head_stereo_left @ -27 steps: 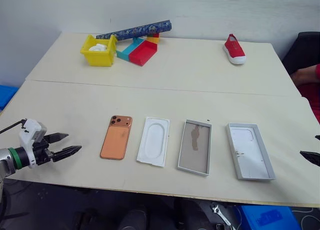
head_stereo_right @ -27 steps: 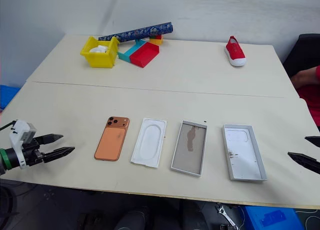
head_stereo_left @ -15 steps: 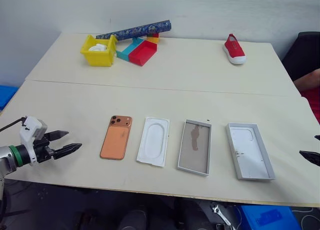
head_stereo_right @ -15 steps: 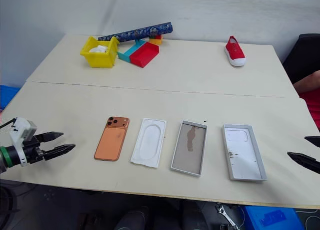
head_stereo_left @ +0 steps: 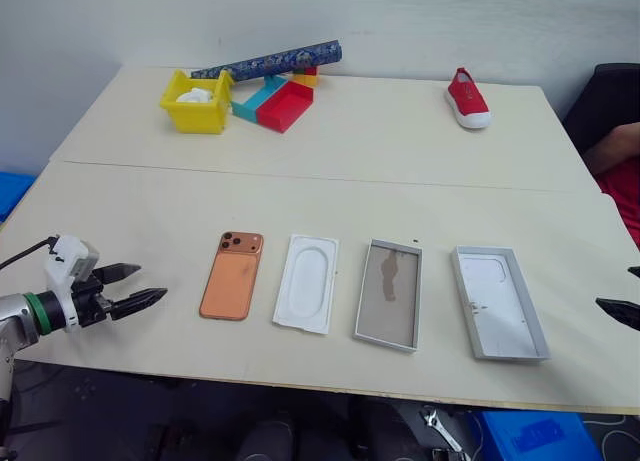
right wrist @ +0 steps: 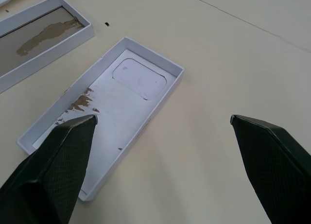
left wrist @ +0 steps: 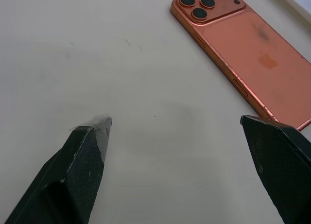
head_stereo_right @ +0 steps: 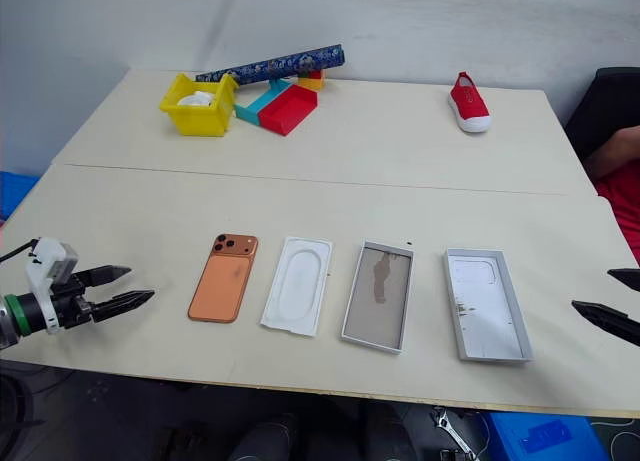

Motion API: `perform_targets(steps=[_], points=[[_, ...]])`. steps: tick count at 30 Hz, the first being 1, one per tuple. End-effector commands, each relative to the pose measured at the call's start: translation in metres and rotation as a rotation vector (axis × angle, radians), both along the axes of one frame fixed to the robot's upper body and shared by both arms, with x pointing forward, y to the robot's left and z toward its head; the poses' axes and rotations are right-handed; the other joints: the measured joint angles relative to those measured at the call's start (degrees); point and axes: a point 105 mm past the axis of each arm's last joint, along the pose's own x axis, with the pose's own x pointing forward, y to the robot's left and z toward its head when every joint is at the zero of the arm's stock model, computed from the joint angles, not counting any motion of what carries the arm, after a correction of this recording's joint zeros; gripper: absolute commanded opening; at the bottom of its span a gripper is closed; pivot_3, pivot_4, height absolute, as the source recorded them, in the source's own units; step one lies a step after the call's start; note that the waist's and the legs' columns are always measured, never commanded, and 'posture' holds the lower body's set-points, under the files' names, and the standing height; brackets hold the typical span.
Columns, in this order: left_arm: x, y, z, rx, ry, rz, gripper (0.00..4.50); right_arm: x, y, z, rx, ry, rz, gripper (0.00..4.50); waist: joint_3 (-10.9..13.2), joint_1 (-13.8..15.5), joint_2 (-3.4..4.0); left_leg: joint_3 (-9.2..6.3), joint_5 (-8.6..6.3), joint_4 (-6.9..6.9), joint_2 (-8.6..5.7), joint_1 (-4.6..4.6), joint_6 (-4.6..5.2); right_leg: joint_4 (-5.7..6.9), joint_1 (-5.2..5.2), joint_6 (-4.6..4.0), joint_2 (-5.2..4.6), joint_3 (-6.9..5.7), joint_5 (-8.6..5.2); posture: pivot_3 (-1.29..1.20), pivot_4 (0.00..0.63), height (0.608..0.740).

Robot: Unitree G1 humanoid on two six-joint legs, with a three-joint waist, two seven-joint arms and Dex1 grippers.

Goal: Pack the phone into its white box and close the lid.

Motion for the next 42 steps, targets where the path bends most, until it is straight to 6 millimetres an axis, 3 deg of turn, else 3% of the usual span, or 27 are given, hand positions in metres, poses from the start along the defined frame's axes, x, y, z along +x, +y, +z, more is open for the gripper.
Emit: perform_targets(steps=[1, 6, 10, 16, 21, 24, 27, 30, 35, 42], points=[[0.002, -0.017, 0.016, -0.056, -0.004, -0.062, 4.47, 0.002, 0.012, 0.015, -0.033, -0.072, 0.03, 4.5, 0.0, 0.0, 0.0, 0.0, 0.0, 0.01, 0.0, 0.0, 0.0, 0.01, 0.0, 0.0, 0.01, 0.0, 0.0, 0.0, 0.15, 0.74], [0.002, -0.059, 0.035, -0.179, 0.057, -0.21, 4.47, 0.003, 0.054, 0.017, -0.022, -0.064, 0.17, 4.5, 0.0, 0.2, -0.02, -0.04, 0.01, 0.07, 0.0, -0.03, -0.02, 0.12, 0.0, 0.02, 0.0, -0.03, 0.01, 0.0, 0.15, 0.74], [-0.002, -0.085, 0.039, -0.246, 0.142, -0.301, 4.47, 0.0, 0.092, 0.019, 0.003, -0.063, 0.287, 4.5, 0.0, 0.1, -0.02, -0.05, 0.11, 0.07, 0.0, -0.02, -0.22, 0.27, 0.01, 0.03, 0.02, -0.04, 0.02, 0.0, 0.15, 0.74], [-0.004, -0.122, 0.031, -0.283, 0.363, -0.375, 4.47, -0.006, 0.147, 0.018, -0.026, -0.085, 0.476, 4.5, 0.0, 0.0, -0.07, -0.06, 0.13, 0.14, 0.0, -0.03, -0.25, 0.32, 0.0, 0.05, 0.06, -0.05, 0.03, 0.0, 0.15, 0.74], [-0.007, -0.147, 0.018, -0.291, 0.557, -0.393, 4.47, -0.015, 0.18, 0.013, -0.036, -0.087, 0.605, 4.5, 0.0, 0.1, -0.13, -0.07, 0.16, 0.17, 0.0, -0.04, -0.32, 0.31, 0.0, 0.06, 0.08, -0.06, 0.03, 0.0, 0.15, 0.74], [0.0, -0.151, 0.012, -0.3, 0.604, -0.362, 4.47, -0.018, 0.19, 0.013, -0.025, -0.098, 0.634, 4.5, 0.0, 0.1, -0.22, -0.07, 0.16, 0.21, -0.01, -0.06, -0.35, 0.31, -0.01, 0.07, 0.08, -0.09, 0.04, 0.0, 0.15, 0.74], [0.002, -0.155, 0.005, -0.303, 0.657, -0.343, 3.85, -0.021, 0.196, 0.012, -0.023, -0.1, 0.648, 4.5, 0.0, 0.1, -0.27, -0.09, 0.19, 0.22, -0.01, -0.06, -0.4, 0.31, -0.03, 0.07, 0.09, -0.13, 0.03, 0.0, 0.15, 0.74], [0.002, -0.159, -0.002, -0.269, 0.694, -0.34, 2.95, -0.023, 0.198, 0.011, -0.021, -0.103, 0.652, 4.5, 0.0, 0.1, -0.32, -0.1, 0.2, 0.23, -0.01, -0.07, -0.42, 0.31, -0.02, 0.07, 0.09, -0.13, 0.03, 0.0, 0.15, 0.74], [0.007, -0.167, -0.001, -0.284, 0.716, -0.351, 2.95, -0.024, 0.2, 0.008, -0.015, -0.103, 0.646, 4.5, -0.1, 0.2, -0.38, -0.11, 0.22, 0.28, -0.01, -0.07, -0.45, 0.36, -0.02, 0.07, 0.09, -0.13, 0.03, 0.0, 0.15, 0.74], [0.013, -0.177, -0.017, -0.265, 0.749, -0.352, 2.95, -0.026, 0.204, 0.005, -0.006, -0.105, 0.649, 4.5, -0.1, 0.2, -0.43, -0.11, 0.23, 0.3, -0.03, -0.06, -0.46, 0.36, -0.01, 0.07, 0.08, -0.12, 0.03, 0.0, 0.15, 0.74]])
